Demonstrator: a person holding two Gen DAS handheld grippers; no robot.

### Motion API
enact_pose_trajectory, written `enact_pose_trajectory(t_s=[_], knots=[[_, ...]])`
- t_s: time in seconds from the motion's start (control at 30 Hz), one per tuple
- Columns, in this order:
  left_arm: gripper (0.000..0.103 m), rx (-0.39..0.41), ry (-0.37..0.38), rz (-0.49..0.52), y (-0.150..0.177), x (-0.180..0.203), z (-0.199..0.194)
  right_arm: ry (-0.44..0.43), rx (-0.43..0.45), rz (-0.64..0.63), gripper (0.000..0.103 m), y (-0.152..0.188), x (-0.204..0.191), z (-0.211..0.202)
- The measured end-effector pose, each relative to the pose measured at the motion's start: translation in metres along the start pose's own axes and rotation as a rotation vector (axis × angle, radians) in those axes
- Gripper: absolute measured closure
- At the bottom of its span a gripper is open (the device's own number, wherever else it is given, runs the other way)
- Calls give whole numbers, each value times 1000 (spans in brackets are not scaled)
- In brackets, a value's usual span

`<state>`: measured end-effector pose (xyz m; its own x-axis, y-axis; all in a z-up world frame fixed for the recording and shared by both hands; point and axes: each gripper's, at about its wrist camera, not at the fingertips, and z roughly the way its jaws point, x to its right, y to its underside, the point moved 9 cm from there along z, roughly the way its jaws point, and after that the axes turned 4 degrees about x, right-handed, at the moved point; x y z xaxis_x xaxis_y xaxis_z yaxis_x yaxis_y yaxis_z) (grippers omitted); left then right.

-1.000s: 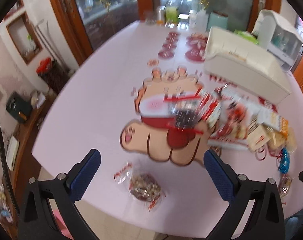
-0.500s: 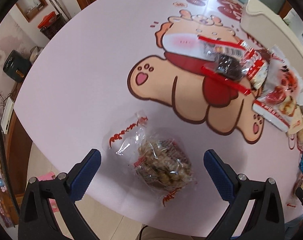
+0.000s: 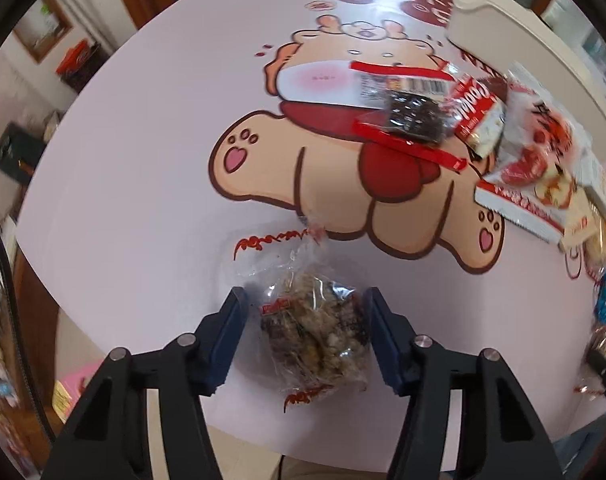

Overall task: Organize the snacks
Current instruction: 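Grasp a small clear nut-cookie bag with left tool while right tool grasps another, then carry both nut-cookie bags over the white tray and open both tools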

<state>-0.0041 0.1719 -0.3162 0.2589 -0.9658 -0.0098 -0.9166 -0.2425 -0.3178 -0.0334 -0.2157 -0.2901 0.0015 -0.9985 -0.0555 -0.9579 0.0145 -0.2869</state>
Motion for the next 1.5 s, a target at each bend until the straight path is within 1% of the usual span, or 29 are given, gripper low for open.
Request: enact_pose_trajectory(t_s=[0.03,0.13,0.27,0.57,0.7,0.83,0.97,1.03,1.07,1.17,1.27,1.33,1.5], knots=[[49,3,-4,12,0,2,-1,4,1,-11,51,-1,-2,0],[50,-1,4,43,2,11,-3,3,6,-25,58,-4,-7,1],[51,-7,16,89,4,28,-5,-2,11,-27,60,-7,-8,2],[53,-31,84,195,21,81,-20,-20,6,-31,61,-8,-7,1],[53,-1,114,287,17,109,-39,-28,29,-23,61,-16,-3,-10],[53,66,134,389,5,140,-66,-38,63,-16,61,-31,-2,-23],[53,129,167,446,-15,161,-94,-50,97,-19,61,-49,-6,-36],[53,160,200,450,-33,173,-110,-54,121,-28,61,-60,-10,-43],[53,171,216,448,-42,172,-114,-55,137,-33,61,-67,-12,-48],[53,216,259,446,-77,186,-131,-59,178,-45,61,-87,-19,-61],[53,275,273,463,-108,201,-145,-59,226,-62,61,-113,-25,-74],[53,299,277,472,-127,207,-149,-56,255,-70,61,-131,-27,-82],[53,345,271,504,-162,222,-152,-54,311,-75,61,-168,-27,-99]])
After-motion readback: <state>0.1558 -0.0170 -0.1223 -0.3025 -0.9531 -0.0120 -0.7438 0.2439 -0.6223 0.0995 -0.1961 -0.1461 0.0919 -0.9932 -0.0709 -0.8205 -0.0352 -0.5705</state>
